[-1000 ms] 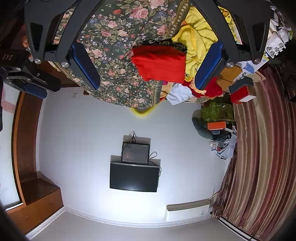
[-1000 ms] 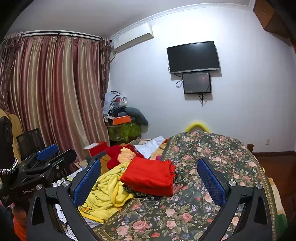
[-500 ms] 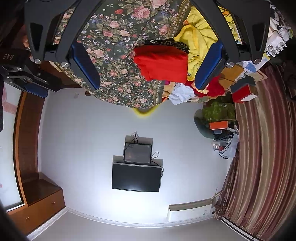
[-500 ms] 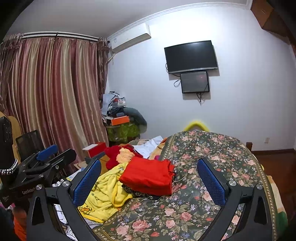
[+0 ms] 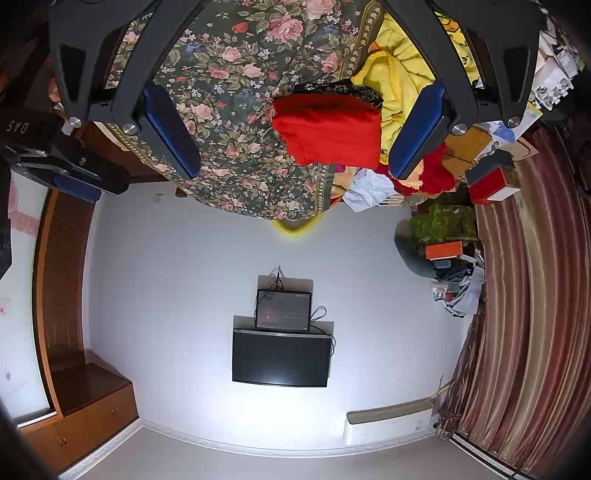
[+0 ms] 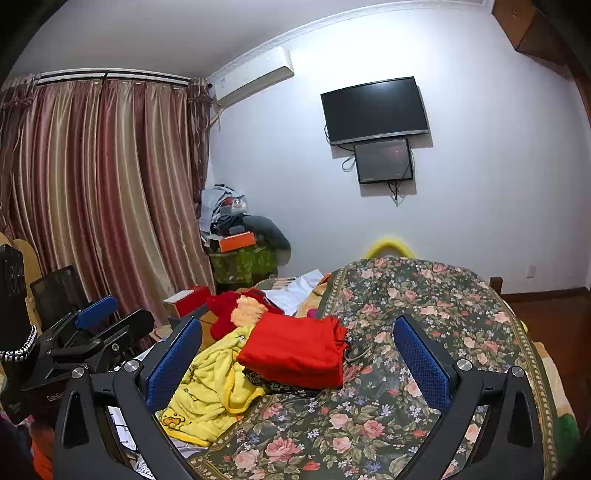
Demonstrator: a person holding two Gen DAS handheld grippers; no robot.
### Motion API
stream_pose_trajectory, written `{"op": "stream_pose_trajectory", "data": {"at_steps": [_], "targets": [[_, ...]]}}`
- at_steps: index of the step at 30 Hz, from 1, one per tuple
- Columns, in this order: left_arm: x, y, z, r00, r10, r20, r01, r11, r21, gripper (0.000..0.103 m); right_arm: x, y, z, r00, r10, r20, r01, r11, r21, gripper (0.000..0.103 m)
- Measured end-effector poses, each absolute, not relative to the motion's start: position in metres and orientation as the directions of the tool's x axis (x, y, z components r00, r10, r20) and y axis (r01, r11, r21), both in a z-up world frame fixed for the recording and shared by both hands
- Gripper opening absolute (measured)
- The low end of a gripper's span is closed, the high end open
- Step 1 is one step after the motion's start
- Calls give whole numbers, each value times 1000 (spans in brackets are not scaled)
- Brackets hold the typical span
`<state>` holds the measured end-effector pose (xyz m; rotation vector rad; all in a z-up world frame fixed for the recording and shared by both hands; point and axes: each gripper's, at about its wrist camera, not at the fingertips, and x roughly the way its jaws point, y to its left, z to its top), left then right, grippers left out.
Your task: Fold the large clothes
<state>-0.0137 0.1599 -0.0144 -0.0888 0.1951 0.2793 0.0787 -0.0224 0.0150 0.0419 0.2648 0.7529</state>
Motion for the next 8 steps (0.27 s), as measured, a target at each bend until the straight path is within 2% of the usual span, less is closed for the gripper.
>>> {"op": "stream_pose_trajectory", "data": {"at_steps": [8], "targets": [[-13, 165, -17, 943, 259, -209, -279, 958, -72, 103, 79, -20, 13, 699, 678, -227, -667, 733, 132, 103]]}}
